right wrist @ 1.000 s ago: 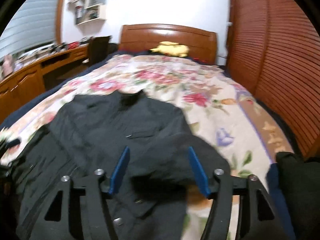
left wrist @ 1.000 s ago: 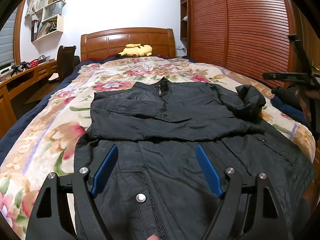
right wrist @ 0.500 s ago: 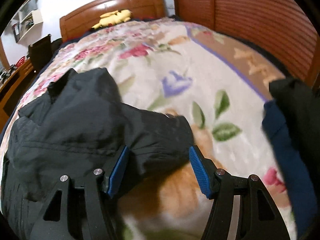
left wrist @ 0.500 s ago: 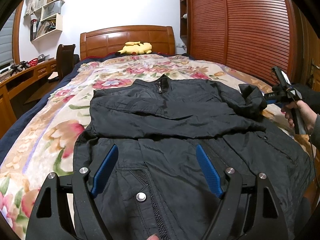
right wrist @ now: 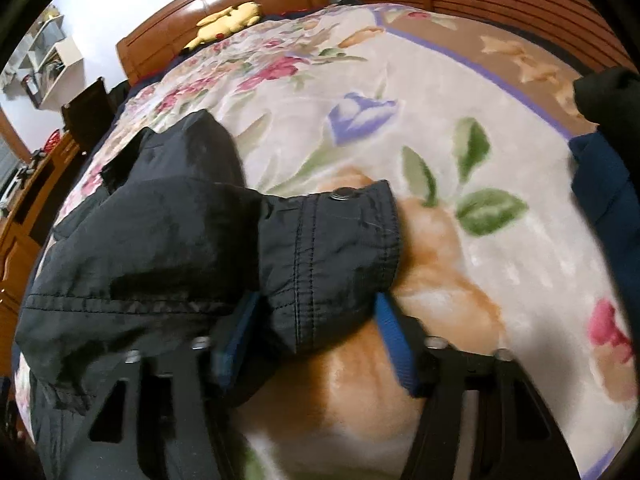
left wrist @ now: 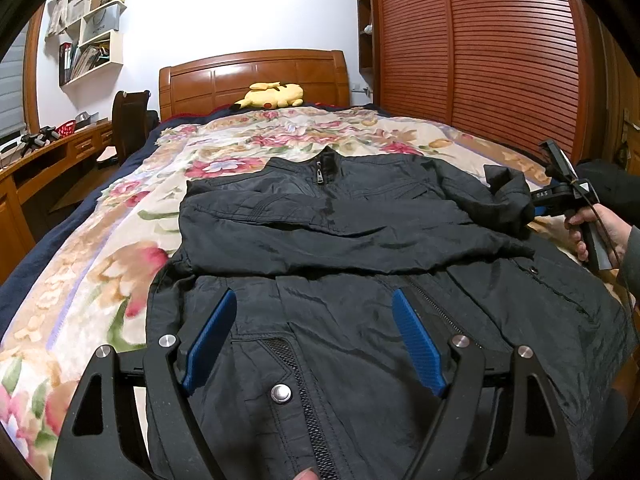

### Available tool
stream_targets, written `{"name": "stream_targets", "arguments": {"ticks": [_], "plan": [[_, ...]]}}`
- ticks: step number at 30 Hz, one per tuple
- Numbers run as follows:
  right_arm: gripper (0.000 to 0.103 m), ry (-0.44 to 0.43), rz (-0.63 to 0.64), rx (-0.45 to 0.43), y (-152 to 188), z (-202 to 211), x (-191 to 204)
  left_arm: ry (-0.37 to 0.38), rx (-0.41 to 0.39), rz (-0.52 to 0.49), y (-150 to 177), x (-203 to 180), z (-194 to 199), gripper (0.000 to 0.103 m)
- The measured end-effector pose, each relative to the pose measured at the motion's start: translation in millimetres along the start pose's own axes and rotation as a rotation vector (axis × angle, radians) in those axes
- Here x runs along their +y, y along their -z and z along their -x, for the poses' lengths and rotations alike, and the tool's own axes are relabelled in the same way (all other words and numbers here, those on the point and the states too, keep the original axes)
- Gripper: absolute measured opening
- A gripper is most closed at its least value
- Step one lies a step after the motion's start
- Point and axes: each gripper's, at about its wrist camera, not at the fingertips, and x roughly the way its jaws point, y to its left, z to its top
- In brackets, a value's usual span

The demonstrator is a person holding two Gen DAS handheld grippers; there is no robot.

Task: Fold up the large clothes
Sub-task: 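Lift the sleeve with the right gripper and fold it across the jacket body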

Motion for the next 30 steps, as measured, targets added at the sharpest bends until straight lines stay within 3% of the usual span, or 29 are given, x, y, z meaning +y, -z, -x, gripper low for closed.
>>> {"name": "stream_targets", "arguments": {"ticks": [2,9,16,25,30], "plan": [[0.016,0.024,0.056,-0.005,0.7,5.8,4.5,0.001,0.002,0.000,0.7,-0.4,-0.4,0.081],[0.013,0.029,0.208,-0.176,-11.6,59.0,50.8,0.022,0.018,-0.020,3.2,-3.1,0.5,0.081],[0.012,-0.087,0.368,-0.290,-5.6,106.4,129.8,0.016,0.005,0.010,1.6,9.0,7.6,0.081],[0.012,-0.303,0.598,-0.300,49.6,125.2,234.0,-0.016,-0.029,0.049,1.0,29.8,21.5,0.081],[0.012,-0.388,0.659,-0.273,76.6,130.4,260.4,-0.040,-0.050,0.069,0.6,40.5,27.1,0.081]]}}
